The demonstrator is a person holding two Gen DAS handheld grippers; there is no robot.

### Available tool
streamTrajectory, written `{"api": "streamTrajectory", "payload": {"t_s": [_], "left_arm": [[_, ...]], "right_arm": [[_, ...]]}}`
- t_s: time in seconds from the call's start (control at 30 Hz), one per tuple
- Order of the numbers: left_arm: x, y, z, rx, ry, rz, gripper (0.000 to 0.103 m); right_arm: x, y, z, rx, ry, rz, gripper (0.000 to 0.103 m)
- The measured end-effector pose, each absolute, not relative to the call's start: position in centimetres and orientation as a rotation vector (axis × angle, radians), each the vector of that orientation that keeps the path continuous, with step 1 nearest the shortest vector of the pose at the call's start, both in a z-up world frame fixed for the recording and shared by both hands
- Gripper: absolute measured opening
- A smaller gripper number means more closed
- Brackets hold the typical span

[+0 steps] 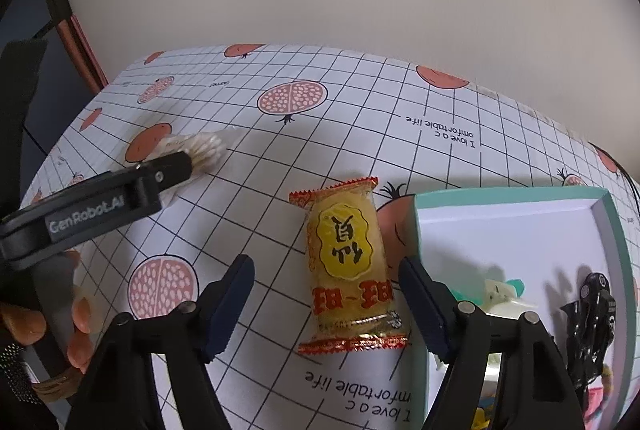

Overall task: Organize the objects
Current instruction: 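Close the left tool on the cotton swab bag while the right tool grasps the snack bag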

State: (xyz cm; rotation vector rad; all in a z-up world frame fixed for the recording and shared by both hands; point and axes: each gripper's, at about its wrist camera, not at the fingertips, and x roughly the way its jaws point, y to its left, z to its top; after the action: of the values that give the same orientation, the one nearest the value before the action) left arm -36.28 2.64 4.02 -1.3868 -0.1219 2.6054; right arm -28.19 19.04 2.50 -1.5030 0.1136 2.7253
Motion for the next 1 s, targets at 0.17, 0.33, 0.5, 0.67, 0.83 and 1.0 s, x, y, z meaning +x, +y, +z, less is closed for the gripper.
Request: {"api": "streamTrajectory", "payload": {"t_s": [0.17,0.33,0.5,0.67,0.83,1.0], "left_arm": [[-36.9,3.3,3.7,-1.39,-0.081,2.605,0.096],[-37.4,3.9,3.5,-1.408,-0.067,2.598,0.081],[-37.4,4.2,3.2,-1.427,-0.05,2.582,0.058],[-37.0,4.5,3.4,-1.429,-0.02,2.587,0.047],[-36.6,4.7,3.4,-1.439,-0.003,2.593,0.044],[-35.7,5.0,3.4,-1.457,0.012,2.597,0.044]], "right_arm": [[-28.7,18.6,2.4,-1.514,0.089,2.716,0.077],[-29.1,18.4,2.3,-1.518,0.049,2.701,0.073],[-29.2,18.4,1.8,-1.552,0.05,2.68,0.066],[-28.9,18.6,1.0,-1.56,0.062,2.663,0.054],[-28.7,18.9,1.0,-1.556,0.062,2.652,0.044],[-28.3,18.8,1.2,-1.565,0.052,2.646,0.04]]}}
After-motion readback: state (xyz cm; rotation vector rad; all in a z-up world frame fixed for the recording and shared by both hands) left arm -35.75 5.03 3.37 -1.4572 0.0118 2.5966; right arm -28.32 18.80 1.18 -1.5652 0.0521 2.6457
